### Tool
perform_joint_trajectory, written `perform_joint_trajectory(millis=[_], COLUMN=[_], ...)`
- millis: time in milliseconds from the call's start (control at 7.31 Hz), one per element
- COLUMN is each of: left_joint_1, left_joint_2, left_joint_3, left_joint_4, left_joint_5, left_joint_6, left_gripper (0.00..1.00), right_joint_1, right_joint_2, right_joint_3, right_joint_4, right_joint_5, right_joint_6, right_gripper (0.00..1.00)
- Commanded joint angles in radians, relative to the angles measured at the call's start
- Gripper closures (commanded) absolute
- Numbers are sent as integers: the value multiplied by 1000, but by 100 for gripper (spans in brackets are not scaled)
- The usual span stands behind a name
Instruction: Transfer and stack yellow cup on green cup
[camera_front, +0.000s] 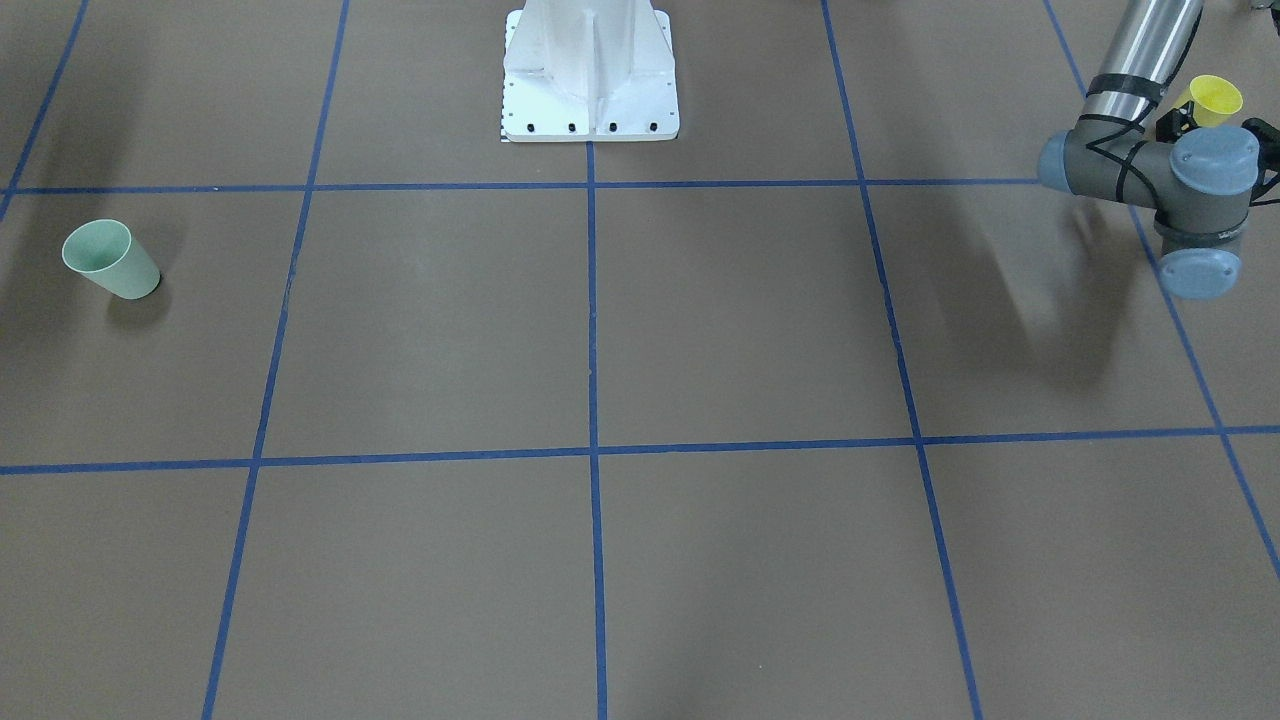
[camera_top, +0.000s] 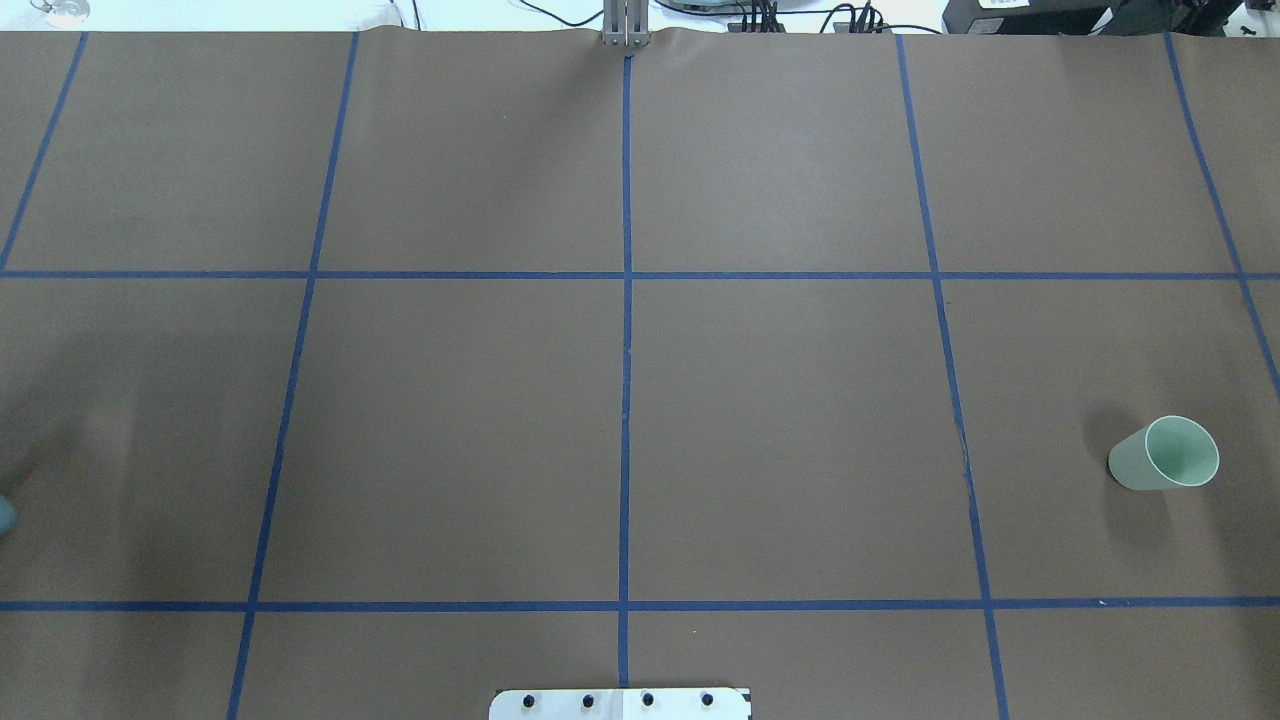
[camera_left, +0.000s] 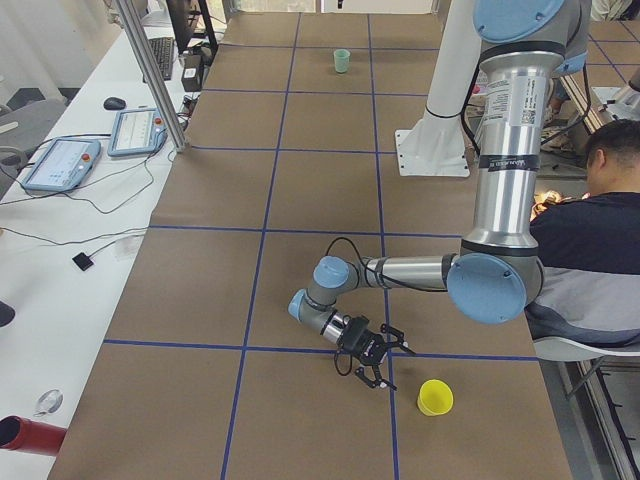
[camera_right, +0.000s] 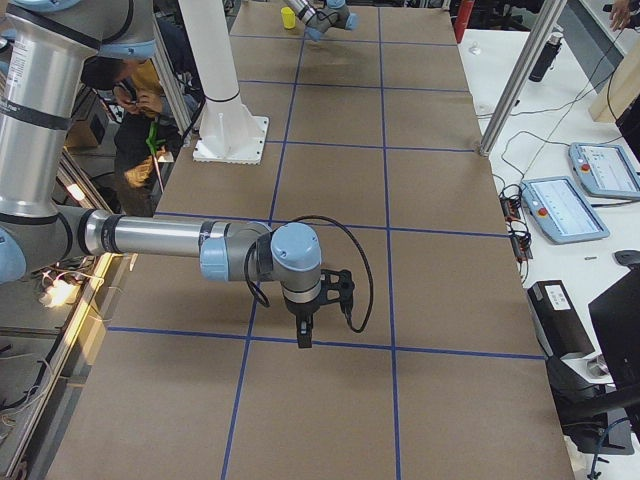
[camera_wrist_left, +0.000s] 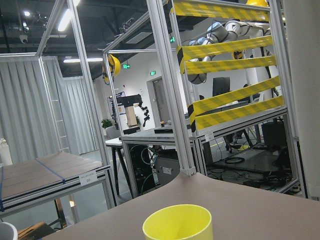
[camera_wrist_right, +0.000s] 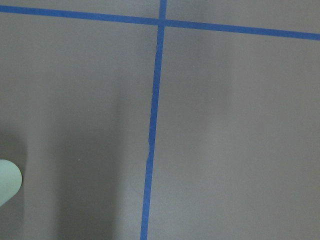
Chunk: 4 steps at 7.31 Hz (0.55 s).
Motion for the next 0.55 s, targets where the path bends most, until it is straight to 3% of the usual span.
perform_joint_trajectory(millis=[0, 410], left_joint_1=[0, 0], left_joint_2=[49, 74], left_joint_3=[3, 38], left_joint_4=[-64, -132], left_joint_5=[-80, -104], left_joint_6=[-3, -36], left_gripper=[0, 0], right_joint_1=[0, 0], right_joint_2=[0, -1], right_joint_3=[-4, -6], right_joint_4=[28, 28], right_joint_5=[0, 0], right_joint_6=[0, -2], right_gripper=[0, 0])
